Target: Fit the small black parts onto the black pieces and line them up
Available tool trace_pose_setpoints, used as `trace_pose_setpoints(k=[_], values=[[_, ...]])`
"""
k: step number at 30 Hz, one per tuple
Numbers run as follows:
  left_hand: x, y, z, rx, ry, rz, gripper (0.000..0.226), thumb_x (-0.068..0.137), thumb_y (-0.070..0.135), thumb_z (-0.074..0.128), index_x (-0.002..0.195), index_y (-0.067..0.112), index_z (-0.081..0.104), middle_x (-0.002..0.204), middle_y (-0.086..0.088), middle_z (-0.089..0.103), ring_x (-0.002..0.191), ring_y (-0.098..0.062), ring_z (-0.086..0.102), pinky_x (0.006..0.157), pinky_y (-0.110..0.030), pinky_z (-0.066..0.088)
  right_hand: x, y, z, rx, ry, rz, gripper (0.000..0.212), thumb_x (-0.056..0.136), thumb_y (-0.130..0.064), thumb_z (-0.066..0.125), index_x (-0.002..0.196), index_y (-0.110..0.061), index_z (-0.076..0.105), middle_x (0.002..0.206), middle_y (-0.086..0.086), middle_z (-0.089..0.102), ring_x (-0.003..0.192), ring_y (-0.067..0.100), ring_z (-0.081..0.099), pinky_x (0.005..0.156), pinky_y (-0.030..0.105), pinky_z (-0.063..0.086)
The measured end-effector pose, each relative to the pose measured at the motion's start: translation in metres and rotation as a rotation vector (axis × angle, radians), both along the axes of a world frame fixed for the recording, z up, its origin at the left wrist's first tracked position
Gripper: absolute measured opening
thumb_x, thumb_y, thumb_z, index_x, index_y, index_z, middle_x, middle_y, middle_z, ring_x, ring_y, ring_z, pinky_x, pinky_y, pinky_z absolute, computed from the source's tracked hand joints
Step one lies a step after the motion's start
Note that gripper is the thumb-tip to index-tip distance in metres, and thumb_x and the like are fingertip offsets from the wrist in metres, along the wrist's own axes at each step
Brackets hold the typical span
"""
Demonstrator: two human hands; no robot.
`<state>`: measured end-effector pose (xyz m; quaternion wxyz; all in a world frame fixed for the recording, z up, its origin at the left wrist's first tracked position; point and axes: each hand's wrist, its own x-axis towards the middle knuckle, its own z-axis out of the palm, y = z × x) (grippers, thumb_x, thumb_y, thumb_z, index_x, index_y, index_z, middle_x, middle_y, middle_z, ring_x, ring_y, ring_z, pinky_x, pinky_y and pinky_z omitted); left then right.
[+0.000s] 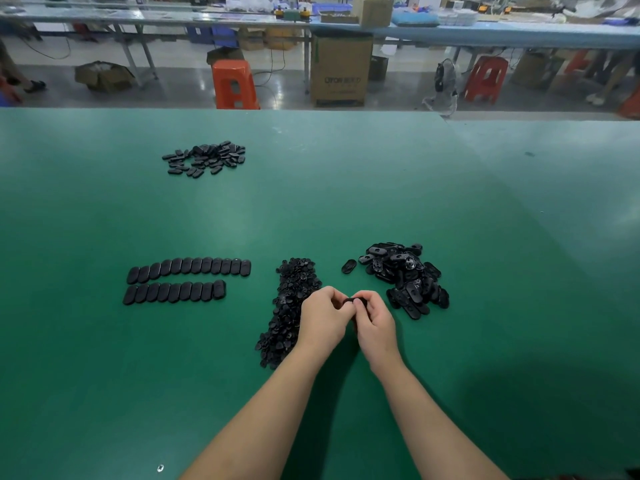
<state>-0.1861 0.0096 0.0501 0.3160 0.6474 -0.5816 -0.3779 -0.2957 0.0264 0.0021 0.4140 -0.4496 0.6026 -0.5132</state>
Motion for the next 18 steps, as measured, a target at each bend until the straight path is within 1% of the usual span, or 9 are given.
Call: trace_pose_setpoints(k=[3,6,8,10,12,15,16,18], values=[[0.003,0.0,0.0,-0.037,-0.045,-0.052,0.005,0.089,0.022,0.065,0.088,0.018,0.068,0.079,0.009,0.066,0.07,-0.002,0.057,0.057,-0.01,0.039,0.0,0.0,-0.001,-0.012,0.0,-0.006,0.018,0.102,-0.013,0.055,0.093,-0.027,0.061,0.087,-0.007,0.072,0.083,0.007,0.066,0.076,0.025,0.05],[0.004,0.0,0.0,-0.071,-0.089,-0.092,0.004,0.091,0.02,0.063,0.091,0.019,0.066,0.081,0.01,0.065,0.071,-0.003,0.057,0.058,-0.011,0.039,0.0,-0.001,-0.002,-0.022,0.003,-0.001,0.018,0.102,-0.014,0.055,0.093,-0.028,0.06,0.089,-0.005,0.072,0.087,0.011,0.067,0.081,0.029,0.053],[0.004,0.0,0.0,-0.098,-0.125,-0.12,0.005,0.091,0.017,0.062,0.093,0.017,0.066,0.084,0.007,0.065,0.074,-0.007,0.058,0.063,-0.015,0.044,0.0,-0.002,-0.003,-0.024,0.004,-0.003,0.018,0.102,-0.015,0.055,0.093,-0.029,0.06,0.088,-0.005,0.071,0.088,0.013,0.067,0.083,0.035,0.053],[0.004,-0.001,0.0,-0.131,-0.171,-0.144,0.008,0.092,0.015,0.061,0.096,0.015,0.067,0.089,0.005,0.067,0.08,-0.012,0.06,0.072,-0.023,0.05,0.0,-0.002,-0.003,-0.022,0.015,-0.001,0.019,0.102,-0.016,0.055,0.092,-0.032,0.059,0.087,-0.007,0.071,0.086,0.013,0.066,0.082,0.038,0.053],[0.005,-0.002,-0.001,-0.177,-0.222,-0.169,0.012,0.092,0.014,0.06,0.102,0.014,0.067,0.095,0.003,0.067,0.085,-0.013,0.06,0.081,-0.029,0.052,0.0,-0.001,-0.003,-0.012,0.03,0.006,0.022,0.102,-0.019,0.055,0.09,-0.037,0.059,0.087,-0.007,0.07,0.085,0.013,0.066,0.081,0.038,0.053],[0.007,-0.002,-0.003,-0.255,-0.315,-0.238,0.027,0.096,0.014,0.057,0.122,0.014,0.062,0.11,-0.001,0.065,0.099,-0.018,0.061,0.09,-0.032,0.051,0.0,-0.001,-0.001,0.005,0.019,0.02,0.024,0.103,-0.021,0.053,0.088,-0.039,0.059,0.083,-0.007,0.068,0.076,0.012,0.061,0.072,0.037,0.05],[0.008,-0.001,-0.004,-0.281,-0.349,-0.264,0.028,0.098,0.016,0.055,0.125,0.015,0.06,0.112,-0.001,0.064,0.101,-0.019,0.061,0.09,-0.033,0.05,0.0,-0.001,0.0,0.008,0.01,0.021,0.023,0.103,-0.022,0.053,0.088,-0.038,0.059,0.08,-0.007,0.067,0.072,0.012,0.058,0.069,0.038,0.047],[0.012,0.0,-0.005,-0.343,-0.42,-0.299,0.023,0.1,0.021,0.052,0.121,0.017,0.06,0.111,0.001,0.063,0.098,-0.019,0.062,0.084,-0.034,0.051,0.001,0.0,0.001,0.0,-0.013,0.021,0.02,0.103,-0.023,0.052,0.091,-0.037,0.06,0.078,-0.007,0.066,0.066,0.012,0.055,0.065,0.037,0.045]])
